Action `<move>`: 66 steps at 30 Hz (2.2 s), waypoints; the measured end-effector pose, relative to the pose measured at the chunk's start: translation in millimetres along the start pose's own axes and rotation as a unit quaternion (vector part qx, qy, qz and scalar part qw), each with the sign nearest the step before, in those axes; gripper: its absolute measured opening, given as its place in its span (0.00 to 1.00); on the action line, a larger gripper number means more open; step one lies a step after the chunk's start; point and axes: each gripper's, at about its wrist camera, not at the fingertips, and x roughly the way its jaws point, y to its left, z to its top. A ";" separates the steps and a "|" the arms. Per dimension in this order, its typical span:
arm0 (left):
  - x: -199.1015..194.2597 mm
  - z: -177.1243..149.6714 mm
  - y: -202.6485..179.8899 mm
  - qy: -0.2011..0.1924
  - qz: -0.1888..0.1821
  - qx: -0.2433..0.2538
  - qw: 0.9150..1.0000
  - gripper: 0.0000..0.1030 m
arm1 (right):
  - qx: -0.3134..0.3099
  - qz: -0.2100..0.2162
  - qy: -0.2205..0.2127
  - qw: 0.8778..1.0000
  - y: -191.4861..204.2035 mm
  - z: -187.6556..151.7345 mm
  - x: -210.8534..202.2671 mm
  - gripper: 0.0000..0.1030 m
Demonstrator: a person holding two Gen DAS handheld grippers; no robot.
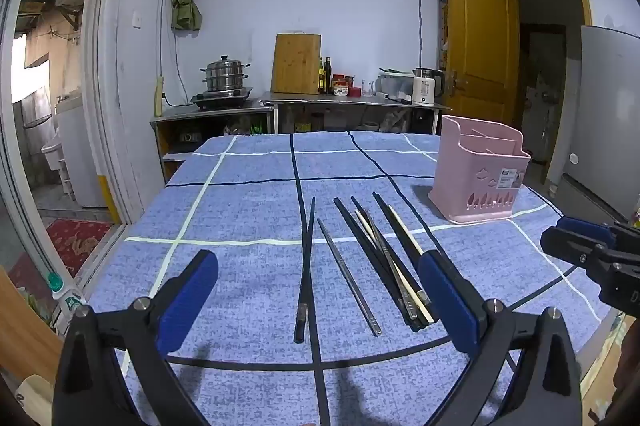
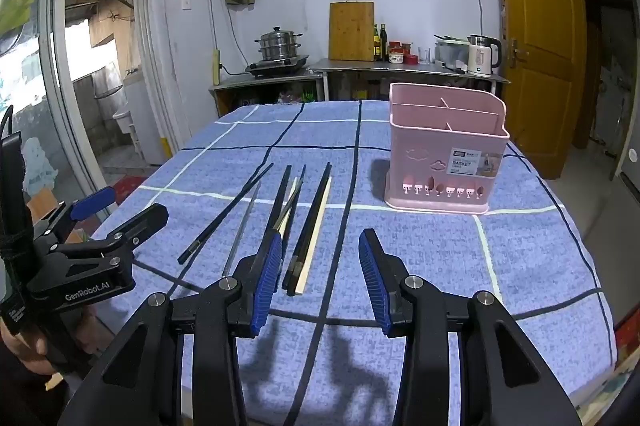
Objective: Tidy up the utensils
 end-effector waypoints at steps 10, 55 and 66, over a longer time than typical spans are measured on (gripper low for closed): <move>-3.4 1.2 -1.7 -0.004 -0.006 0.001 1.000 0.99 | 0.002 -0.001 -0.001 1.000 2.1 2.2 1.1 0.40; -13.1 3.6 -5.3 -0.011 -0.012 0.002 1.000 0.99 | 0.004 0.002 -0.014 1.000 1.7 -1.2 -7.0 0.40; -14.4 4.7 -7.3 -0.011 -0.013 0.001 1.000 0.99 | 0.005 0.002 -0.014 1.000 1.8 -1.4 -7.2 0.40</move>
